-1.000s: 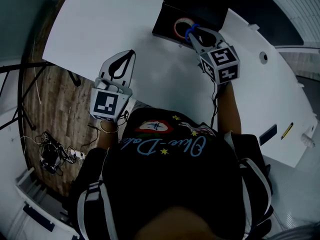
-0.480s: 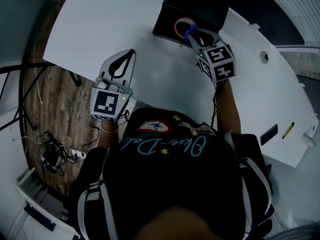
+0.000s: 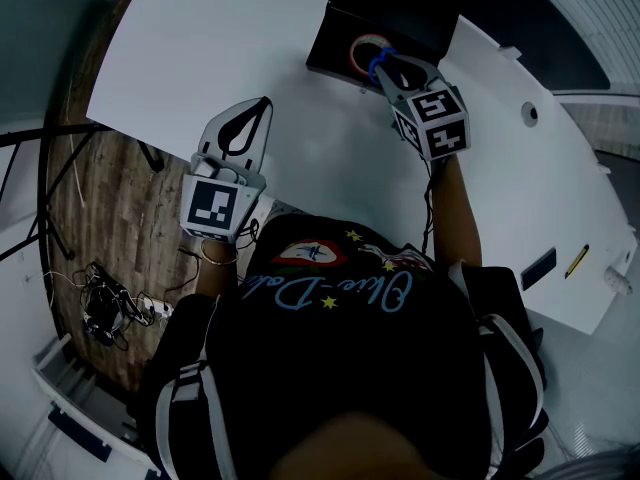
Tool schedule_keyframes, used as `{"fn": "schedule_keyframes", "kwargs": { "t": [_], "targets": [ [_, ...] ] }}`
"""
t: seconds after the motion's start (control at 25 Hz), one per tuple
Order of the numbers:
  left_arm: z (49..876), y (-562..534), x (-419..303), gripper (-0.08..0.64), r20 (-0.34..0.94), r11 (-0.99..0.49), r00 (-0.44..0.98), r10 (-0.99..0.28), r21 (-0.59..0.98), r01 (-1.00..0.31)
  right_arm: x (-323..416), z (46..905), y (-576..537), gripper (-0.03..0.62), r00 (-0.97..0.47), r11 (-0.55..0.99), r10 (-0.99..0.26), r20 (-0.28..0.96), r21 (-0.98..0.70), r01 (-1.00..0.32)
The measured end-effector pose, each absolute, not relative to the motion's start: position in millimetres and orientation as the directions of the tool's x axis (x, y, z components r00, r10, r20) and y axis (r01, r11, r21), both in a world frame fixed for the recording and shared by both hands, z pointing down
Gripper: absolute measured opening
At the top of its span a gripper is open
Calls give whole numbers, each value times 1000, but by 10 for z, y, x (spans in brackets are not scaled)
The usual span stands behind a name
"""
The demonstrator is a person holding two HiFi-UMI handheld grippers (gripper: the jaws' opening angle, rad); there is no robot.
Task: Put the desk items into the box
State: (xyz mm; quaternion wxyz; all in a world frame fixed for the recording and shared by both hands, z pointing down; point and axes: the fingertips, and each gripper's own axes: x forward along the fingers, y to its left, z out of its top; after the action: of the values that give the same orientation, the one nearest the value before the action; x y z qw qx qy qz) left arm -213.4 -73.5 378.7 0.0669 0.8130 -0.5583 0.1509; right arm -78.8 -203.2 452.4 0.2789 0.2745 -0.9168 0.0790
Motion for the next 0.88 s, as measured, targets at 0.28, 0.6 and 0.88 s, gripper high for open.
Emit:
{"fn": "schedule_keyframes", "kwargs": {
  "t": [0.28,0.6,0.88],
  "targets": [
    [3804,-709,-2149,0,320,-358,322,-891,-60,-932,-809,4576,-2031,80,-693,838,-455,559,6,-546],
    [3798,-706,-2155,0,315,-353,317,-894,-64,-933,-819,4616,-2037,84,-687,835,-455,567,3,-551],
    [3800,-697,-2145,0,333,-361,323,-886,-60,-930,-820,4584,-2037,84,-690,834,-460,559,5,-551]
  ]
}}
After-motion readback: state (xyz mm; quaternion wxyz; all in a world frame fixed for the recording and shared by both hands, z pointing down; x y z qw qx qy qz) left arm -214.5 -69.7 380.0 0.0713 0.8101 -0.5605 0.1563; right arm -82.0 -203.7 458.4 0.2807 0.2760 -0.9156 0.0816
